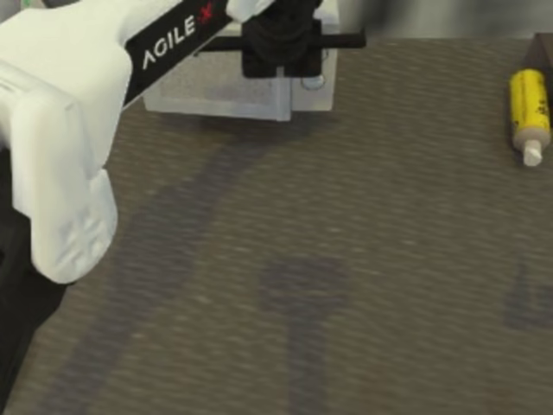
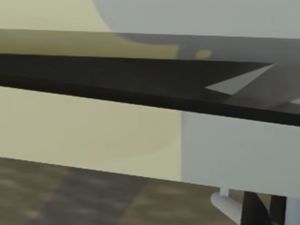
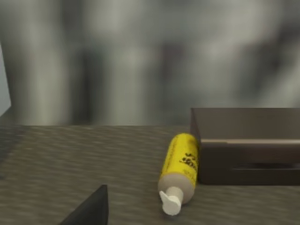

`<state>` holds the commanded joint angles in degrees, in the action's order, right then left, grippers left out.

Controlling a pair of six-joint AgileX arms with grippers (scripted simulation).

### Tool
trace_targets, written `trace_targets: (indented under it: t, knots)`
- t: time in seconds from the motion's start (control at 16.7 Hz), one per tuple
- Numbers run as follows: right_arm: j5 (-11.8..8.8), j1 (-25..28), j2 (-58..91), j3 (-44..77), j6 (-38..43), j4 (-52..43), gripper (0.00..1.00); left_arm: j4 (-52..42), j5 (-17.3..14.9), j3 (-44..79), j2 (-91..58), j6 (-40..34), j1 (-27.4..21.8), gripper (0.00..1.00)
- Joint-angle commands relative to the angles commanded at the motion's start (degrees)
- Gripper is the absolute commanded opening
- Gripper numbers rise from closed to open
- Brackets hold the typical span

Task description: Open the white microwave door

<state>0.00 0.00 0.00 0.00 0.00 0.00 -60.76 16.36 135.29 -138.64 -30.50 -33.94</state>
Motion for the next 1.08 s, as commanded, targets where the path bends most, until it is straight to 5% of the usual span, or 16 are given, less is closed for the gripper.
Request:
trace_targets:
  t: [0.54, 1.08]
  knots:
    - [0.0, 0.0, 0.0, 0.0, 0.0, 0.0, 1.0, 0.2, -0.2, -0.3, -0.2, -0.1, -0.5, 0.0]
    - [0.0, 0.0, 0.0, 0.0, 0.0, 0.0, 1.0, 7.5, -2.6, -14.0, 7.9, 5.6, 0.4, 0.0]
